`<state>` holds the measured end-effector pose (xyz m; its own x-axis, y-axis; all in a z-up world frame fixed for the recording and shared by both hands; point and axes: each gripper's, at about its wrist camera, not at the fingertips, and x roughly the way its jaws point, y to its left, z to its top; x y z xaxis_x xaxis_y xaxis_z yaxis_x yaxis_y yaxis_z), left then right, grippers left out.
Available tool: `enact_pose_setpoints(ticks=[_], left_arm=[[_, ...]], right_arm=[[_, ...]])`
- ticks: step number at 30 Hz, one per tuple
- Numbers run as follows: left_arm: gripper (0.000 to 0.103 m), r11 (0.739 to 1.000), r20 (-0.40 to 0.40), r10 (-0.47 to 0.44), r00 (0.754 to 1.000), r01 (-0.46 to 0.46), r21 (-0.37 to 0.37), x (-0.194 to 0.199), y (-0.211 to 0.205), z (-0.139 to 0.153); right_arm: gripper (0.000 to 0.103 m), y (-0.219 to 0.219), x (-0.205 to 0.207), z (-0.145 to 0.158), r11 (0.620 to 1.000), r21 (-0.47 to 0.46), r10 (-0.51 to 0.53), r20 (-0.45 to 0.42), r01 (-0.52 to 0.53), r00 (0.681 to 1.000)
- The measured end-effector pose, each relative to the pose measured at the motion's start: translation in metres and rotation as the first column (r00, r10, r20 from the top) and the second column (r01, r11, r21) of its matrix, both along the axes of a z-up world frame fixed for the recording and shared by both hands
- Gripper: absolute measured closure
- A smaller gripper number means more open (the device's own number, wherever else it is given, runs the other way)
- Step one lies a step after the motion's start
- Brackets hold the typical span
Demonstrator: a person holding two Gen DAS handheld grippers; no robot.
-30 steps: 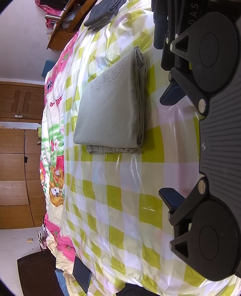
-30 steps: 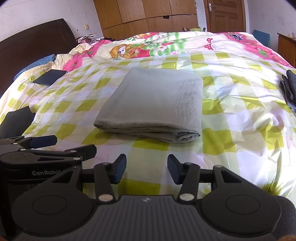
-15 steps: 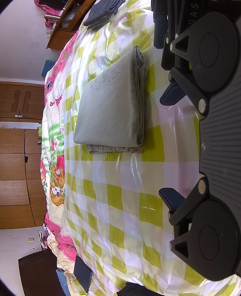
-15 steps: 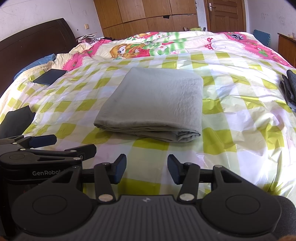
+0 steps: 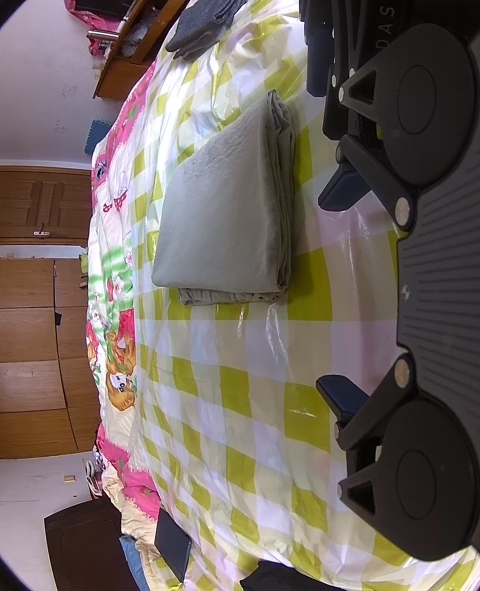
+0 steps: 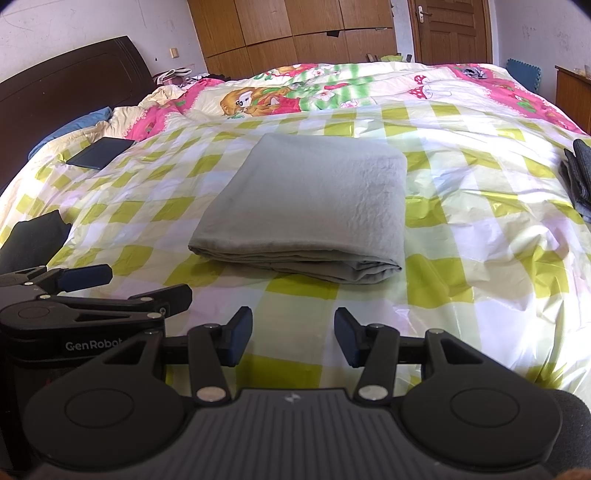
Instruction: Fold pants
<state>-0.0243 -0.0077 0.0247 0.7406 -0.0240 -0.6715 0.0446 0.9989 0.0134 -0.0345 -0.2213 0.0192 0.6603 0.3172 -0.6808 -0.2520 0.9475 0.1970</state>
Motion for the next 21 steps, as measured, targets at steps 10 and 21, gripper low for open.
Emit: enact_pose_setpoints(ticks=[10,21], left_arm=[[0.0,1.0,0.0,0.002,1.0,-0.002,0.001,-0.0006,0.0003,0.0],[0.0,1.0,0.02,0.007,1.0,-0.007,0.006,-0.0008,-0.0018,0.0027]], right_arm=[[0.052,0.0,-0.0003,-0.0002,1.0,0.0,0.0,0.001,0.0,1.0],[0.05,-0.0013,0.0001,0.0002,1.0,0.005,-0.001,0.002,0.001,1.0]])
